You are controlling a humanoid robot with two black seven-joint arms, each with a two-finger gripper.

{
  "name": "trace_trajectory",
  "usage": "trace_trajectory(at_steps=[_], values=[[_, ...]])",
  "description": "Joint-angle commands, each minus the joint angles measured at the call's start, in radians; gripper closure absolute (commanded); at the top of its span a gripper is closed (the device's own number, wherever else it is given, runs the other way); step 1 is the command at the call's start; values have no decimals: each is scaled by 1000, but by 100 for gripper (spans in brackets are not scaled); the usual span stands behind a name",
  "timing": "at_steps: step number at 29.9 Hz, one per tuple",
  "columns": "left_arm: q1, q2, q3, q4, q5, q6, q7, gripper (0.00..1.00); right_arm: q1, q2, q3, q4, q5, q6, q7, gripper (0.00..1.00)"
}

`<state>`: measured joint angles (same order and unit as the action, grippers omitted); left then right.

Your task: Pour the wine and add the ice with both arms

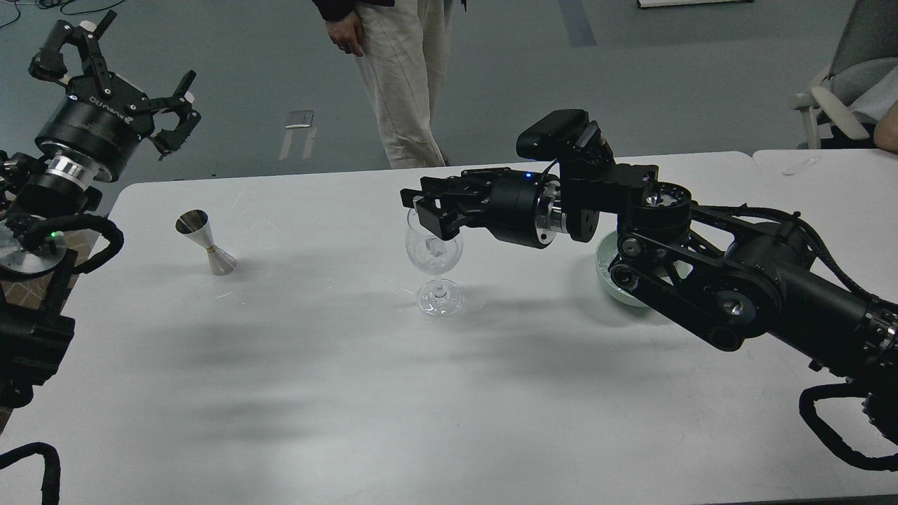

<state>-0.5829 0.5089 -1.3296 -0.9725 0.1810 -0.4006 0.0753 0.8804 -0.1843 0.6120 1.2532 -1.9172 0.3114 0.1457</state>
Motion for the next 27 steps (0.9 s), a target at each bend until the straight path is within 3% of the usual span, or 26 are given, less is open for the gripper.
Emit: trace_trajectory(at_steps=[1,5,8,19,27], values=[[0,14,1,0,0,0,0,2,5,0,12,5,3,-6,0,55],[2,16,1,0,2,0,0,2,9,2,64,28,9,-11,-2,44],[5,16,1,2,2,11,-5,2,2,12,185,37,15,-28,-3,0],[6,16,7,14,9,19,8,2,-14,51,581,17,102,-32,-2,0],[9,11,17,14,66,-1,-17,2,-21,10,686,-101,685,-43,-2,0]])
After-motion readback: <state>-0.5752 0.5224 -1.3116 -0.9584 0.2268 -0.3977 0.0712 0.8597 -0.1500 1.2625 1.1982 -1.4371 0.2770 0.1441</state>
